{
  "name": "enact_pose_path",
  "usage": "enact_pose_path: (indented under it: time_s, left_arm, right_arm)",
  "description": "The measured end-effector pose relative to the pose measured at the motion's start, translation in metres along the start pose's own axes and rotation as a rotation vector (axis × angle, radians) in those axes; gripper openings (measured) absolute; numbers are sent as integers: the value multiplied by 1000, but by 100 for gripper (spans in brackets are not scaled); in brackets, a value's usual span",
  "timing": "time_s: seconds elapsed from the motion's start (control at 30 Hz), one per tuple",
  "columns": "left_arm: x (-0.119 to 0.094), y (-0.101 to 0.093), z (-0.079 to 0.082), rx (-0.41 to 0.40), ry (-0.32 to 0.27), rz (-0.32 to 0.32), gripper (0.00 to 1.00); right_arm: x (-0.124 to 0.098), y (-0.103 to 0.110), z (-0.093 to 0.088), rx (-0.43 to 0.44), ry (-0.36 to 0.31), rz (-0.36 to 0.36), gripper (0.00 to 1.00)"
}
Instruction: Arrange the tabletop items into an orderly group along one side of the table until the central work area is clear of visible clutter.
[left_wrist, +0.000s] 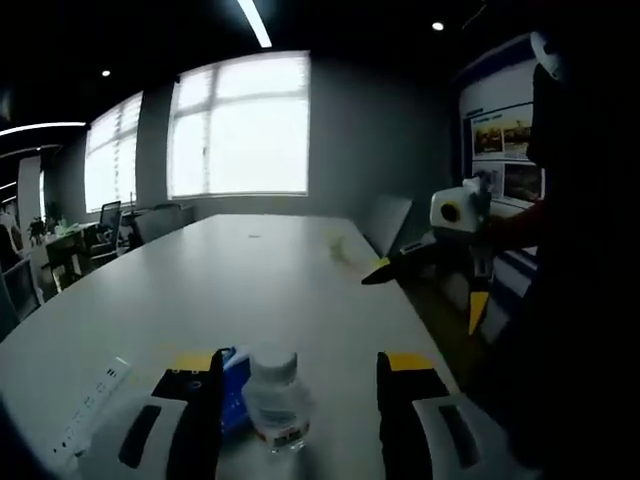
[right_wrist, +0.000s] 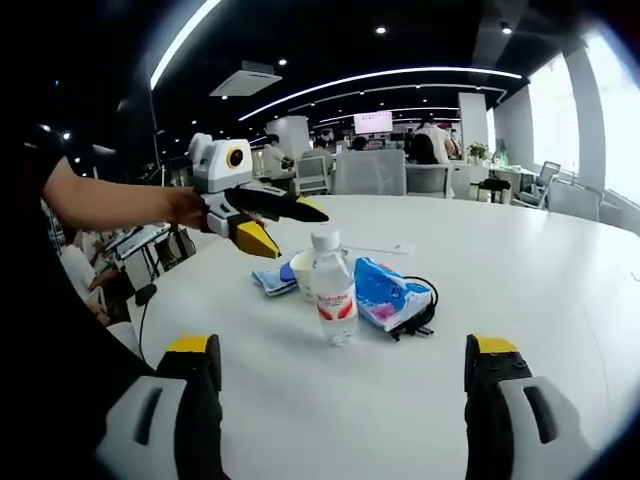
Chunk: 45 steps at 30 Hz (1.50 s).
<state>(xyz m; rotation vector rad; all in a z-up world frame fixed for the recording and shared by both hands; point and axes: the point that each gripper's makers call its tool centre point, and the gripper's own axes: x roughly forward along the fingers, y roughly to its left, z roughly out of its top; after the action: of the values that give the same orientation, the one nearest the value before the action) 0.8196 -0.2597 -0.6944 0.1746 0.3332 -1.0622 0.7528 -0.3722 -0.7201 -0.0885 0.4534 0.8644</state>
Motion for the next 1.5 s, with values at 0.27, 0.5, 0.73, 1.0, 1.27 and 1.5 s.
enact_pose_path:
  time_s: [0.27, 0.5, 0.73, 1.0, 1.27, 1.5]
  left_arm:
    - [12, 11, -9, -6, 17, 22, 43]
    - [17, 16, -12, -23, 19, 32, 32]
    - [22, 15, -14, 9, 31, 35, 22]
    - [21, 15, -15, 34, 41, 45, 21]
    - [21, 15, -16, 10, 75, 80, 20]
    - [17, 15, -17, -10, 101, 100, 19]
  right_arm:
    - [-1, 0, -6, 16, 9, -15, 97]
    - [-3, -3, -11, 29, 16, -26, 96]
    - [-5, -7, -16, 38, 20, -38, 95]
    - [-5, -7, -20, 49, 23, -40, 95]
    - [-7, -7, -23, 59, 20, -43, 94]
    - [-7, -6, -22, 59, 12, -39, 94]
